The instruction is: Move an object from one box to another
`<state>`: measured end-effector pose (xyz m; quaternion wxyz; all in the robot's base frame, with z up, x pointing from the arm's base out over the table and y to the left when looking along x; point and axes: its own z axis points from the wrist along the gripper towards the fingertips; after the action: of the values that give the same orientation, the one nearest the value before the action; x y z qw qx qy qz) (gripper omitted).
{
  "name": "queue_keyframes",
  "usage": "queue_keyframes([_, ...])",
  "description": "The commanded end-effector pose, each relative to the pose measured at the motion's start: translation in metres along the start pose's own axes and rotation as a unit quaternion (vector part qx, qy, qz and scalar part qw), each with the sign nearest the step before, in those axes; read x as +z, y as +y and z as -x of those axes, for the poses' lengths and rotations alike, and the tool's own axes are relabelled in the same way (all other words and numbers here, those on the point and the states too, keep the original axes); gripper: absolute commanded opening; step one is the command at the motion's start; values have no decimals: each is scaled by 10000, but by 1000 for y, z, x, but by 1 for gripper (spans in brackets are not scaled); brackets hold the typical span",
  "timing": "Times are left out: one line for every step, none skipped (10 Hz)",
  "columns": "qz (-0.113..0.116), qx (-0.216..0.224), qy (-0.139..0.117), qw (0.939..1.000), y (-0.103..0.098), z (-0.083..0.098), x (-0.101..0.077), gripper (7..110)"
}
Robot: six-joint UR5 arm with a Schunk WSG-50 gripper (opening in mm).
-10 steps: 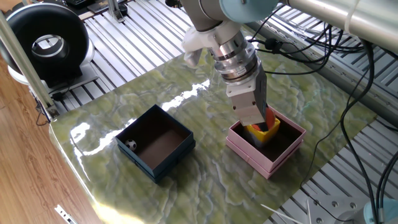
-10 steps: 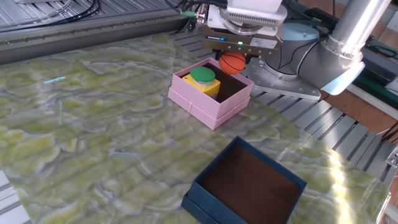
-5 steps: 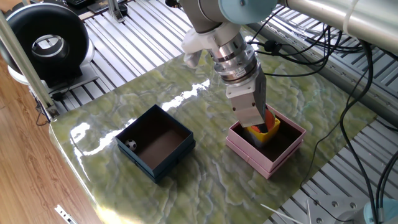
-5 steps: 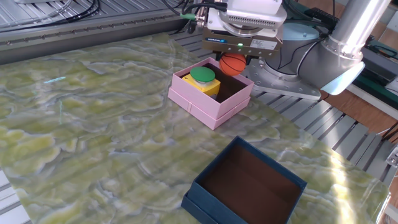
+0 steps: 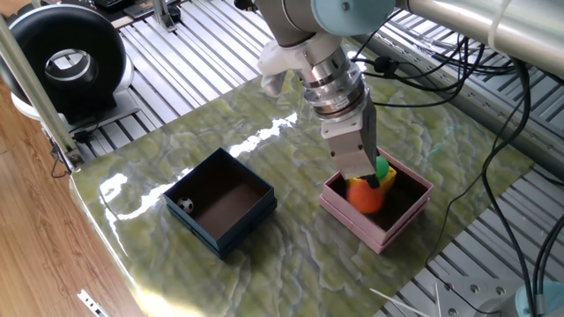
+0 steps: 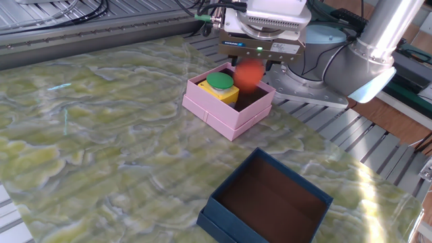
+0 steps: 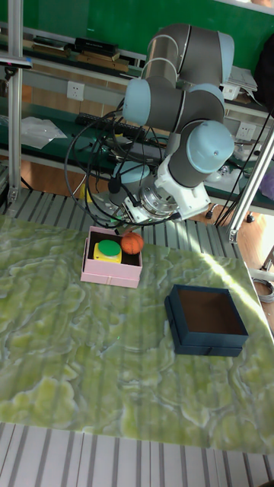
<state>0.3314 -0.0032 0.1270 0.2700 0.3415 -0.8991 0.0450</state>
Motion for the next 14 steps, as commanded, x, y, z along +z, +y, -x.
queue_keyframes([55,-59,-74,9999,3,3,-1,66])
queue_keyframes([64,-73,-84,9999,3,4,-1,66])
queue_keyframes([79,-88,-88,9999,4,4,-2,66])
queue_keyframes([99,-91,-98,9999,5,4,-2,66])
queue_keyframes([104,-79,-102,9999,6,4,-4,66])
queue_keyframes([94,-45,-103,9999,6,4,-5,66])
queue_keyframes([101,17,-184,9998,7,10,-6,66])
queue_keyframes([23,192,-350,9992,6,20,-10,66])
queue_keyframes([81,465,-649,9968,13,39,-27,66])
queue_keyframes([322,533,-843,9945,28,58,-46,66])
queue_keyframes([551,583,-1110,9906,41,81,-65,66])
queue_keyframes([406,721,-1480,9855,36,109,-82,66])
queue_keyframes([280,991,-1654,9808,37,132,-98,44])
queue_keyframes([239,1252,-1721,9768,42,147,-113,44])
